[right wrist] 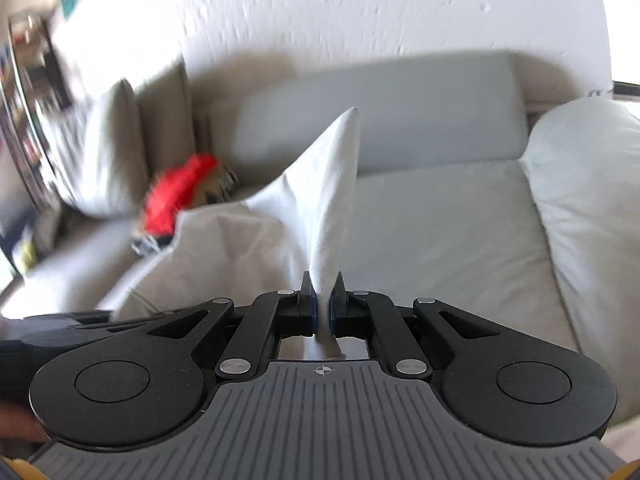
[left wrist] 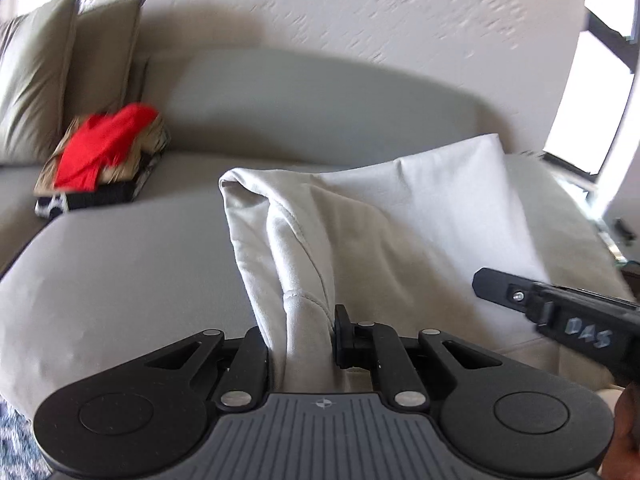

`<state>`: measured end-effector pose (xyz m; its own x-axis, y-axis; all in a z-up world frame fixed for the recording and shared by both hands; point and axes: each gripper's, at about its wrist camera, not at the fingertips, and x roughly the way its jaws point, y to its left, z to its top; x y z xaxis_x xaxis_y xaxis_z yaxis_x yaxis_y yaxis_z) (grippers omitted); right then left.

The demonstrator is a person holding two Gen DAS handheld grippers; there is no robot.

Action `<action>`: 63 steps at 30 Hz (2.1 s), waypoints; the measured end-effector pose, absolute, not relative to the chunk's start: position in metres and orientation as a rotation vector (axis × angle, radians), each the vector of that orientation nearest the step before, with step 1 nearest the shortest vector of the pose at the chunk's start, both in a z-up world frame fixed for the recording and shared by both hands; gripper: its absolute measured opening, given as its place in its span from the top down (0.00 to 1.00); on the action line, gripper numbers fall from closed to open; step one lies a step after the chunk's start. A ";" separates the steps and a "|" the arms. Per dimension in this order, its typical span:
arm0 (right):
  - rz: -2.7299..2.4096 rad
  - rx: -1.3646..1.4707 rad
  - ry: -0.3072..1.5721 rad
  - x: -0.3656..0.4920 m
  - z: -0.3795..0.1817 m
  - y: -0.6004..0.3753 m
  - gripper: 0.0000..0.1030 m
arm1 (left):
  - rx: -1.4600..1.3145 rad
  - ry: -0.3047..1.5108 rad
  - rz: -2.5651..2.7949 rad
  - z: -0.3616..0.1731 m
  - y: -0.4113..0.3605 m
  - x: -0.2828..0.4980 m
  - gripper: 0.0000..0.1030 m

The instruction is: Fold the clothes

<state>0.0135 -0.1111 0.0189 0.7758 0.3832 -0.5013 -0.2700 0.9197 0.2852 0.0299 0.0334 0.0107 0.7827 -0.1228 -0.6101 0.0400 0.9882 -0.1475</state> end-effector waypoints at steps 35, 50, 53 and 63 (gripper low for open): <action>-0.499 0.490 0.522 0.000 -0.020 -0.520 0.46 | -0.048 0.964 -0.539 -0.038 -0.315 0.205 0.45; -0.324 0.370 0.665 -0.065 -0.028 -0.467 0.74 | 0.272 0.833 -0.659 -0.029 -0.326 0.115 0.59; -0.316 0.316 0.773 -0.065 -0.045 -0.459 0.74 | 0.288 0.932 -0.622 -0.049 -0.331 0.116 0.59; -0.356 0.327 0.866 -0.100 -0.020 -0.445 0.64 | 0.249 0.951 -0.521 -0.022 -0.297 0.087 0.43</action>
